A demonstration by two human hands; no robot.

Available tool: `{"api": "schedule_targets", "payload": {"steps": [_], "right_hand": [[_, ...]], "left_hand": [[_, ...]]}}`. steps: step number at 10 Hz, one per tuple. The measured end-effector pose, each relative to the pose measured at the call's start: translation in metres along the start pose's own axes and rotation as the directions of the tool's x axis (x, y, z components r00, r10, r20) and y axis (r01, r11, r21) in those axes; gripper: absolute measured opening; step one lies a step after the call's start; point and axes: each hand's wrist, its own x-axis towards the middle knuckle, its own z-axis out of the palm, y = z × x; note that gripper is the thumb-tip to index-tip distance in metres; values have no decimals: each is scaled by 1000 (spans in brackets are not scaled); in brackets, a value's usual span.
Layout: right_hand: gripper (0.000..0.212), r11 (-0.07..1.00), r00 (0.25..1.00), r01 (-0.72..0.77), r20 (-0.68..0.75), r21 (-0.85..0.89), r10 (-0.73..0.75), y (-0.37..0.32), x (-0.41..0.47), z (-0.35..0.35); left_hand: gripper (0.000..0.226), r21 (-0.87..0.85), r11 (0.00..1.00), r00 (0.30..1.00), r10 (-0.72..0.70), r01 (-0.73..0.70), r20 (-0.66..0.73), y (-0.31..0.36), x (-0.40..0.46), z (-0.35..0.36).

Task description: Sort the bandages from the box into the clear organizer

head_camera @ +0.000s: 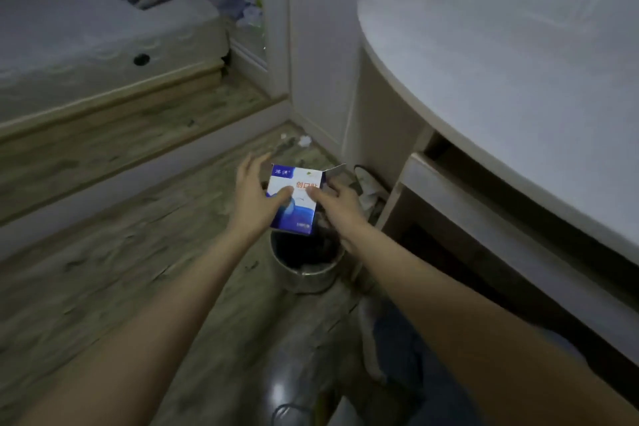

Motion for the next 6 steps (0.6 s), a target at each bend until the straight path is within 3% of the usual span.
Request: {"api": "schedule_targets", "payload": {"steps": [2,4,5,6], "right_hand": [[32,955,989,-149,-41,-256,143,89,114,6],[56,883,953,-283,-4,-374,304,151,179,-11],[60,839,949,-253,43,-481,311,173,193,-13],[32,803,935,-266,61,-533,351,182,196,-16]], "left_hand": [[64,221,957,963,-223,187,150,-84,57,87],[69,285,877,852,-459,387,254,-153,76,147],[62,315,823,800,-551,473,237,-172,78,157],[39,295,777,738,-625,556,255,-173,81,163]]}}
